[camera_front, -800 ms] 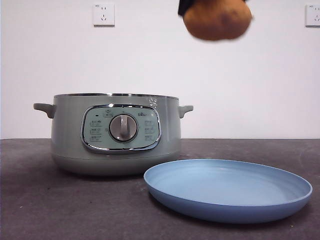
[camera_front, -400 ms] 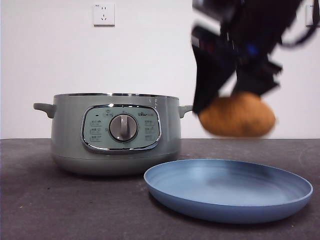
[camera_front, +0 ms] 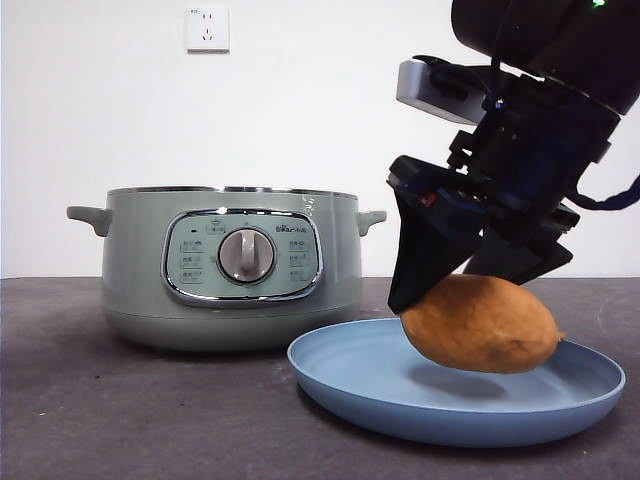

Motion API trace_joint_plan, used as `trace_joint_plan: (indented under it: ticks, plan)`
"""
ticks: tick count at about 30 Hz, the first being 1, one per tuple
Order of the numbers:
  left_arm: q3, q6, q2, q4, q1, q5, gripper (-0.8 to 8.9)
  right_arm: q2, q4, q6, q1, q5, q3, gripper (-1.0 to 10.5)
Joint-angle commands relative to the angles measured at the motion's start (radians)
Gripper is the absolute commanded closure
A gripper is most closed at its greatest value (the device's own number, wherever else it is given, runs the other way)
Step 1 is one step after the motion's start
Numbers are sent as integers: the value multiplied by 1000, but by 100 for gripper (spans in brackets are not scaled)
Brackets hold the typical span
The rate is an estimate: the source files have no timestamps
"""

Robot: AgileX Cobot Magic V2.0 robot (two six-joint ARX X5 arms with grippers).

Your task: Take the potato out from the steamer,put the potato on the plate,close the lid

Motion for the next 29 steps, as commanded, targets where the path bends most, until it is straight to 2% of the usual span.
trace_joint_plan:
  ticks: [1,7,9,12,14,22,29]
  plan:
    - [5,11,10,51,2,5,822,27,18,9,0,0,-19,966]
    - [5,11,63,79,2,7,822,80,31,14,-6,-1,-22,951]
    - [5,12,71,96,2,6,823,79,31,20,-6,0,-22,828]
    - [5,12,93,137,1,25,823,76,31,20,-8,1,-22,486]
    - [5,14,114,176,1,45,822,73,31,20,-13,6,-21,315]
    - [5,27,224,360,1,86,823,21,34,20,-13,7,-14,308]
    - [5,51,370,455,0,105,823,-143,-13,22,-13,8,22,312]
